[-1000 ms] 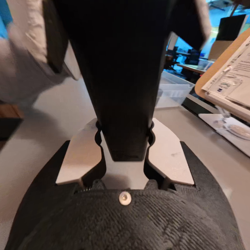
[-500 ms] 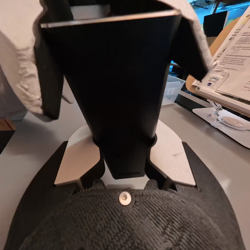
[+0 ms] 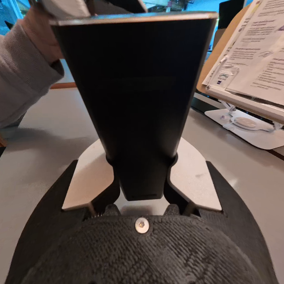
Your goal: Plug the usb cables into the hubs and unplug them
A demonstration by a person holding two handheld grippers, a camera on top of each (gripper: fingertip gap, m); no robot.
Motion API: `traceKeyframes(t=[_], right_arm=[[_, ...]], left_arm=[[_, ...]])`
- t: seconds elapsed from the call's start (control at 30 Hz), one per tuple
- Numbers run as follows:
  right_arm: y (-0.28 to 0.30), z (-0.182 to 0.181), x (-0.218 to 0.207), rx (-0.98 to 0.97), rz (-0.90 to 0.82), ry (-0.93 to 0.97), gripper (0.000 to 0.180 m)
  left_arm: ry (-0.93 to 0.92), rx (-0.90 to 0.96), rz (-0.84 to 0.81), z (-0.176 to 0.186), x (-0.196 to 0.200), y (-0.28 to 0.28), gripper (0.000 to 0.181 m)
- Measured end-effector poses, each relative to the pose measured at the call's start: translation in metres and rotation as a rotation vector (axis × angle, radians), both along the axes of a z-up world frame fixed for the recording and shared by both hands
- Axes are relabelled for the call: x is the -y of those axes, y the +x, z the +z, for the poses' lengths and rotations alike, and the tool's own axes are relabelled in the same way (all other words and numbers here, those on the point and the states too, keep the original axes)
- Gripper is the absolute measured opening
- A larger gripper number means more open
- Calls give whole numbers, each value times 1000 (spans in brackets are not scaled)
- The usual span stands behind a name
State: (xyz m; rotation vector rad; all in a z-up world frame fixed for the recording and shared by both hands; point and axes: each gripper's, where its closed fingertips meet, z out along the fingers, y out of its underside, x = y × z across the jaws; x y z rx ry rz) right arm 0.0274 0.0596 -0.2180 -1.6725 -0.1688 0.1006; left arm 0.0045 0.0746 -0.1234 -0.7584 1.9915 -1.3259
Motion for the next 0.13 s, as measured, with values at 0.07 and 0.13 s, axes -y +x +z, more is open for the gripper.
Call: traceKeyframes(t=[0.07, 0.13], right_arm=[[4, 2, 2, -14, -6, 17, 73], [6, 4, 2, -26, -8, 31, 73]], left_arm=[[70, 5, 160, 7, -64, -4, 49], [189, -94, 305, -7, -136, -13, 45]])
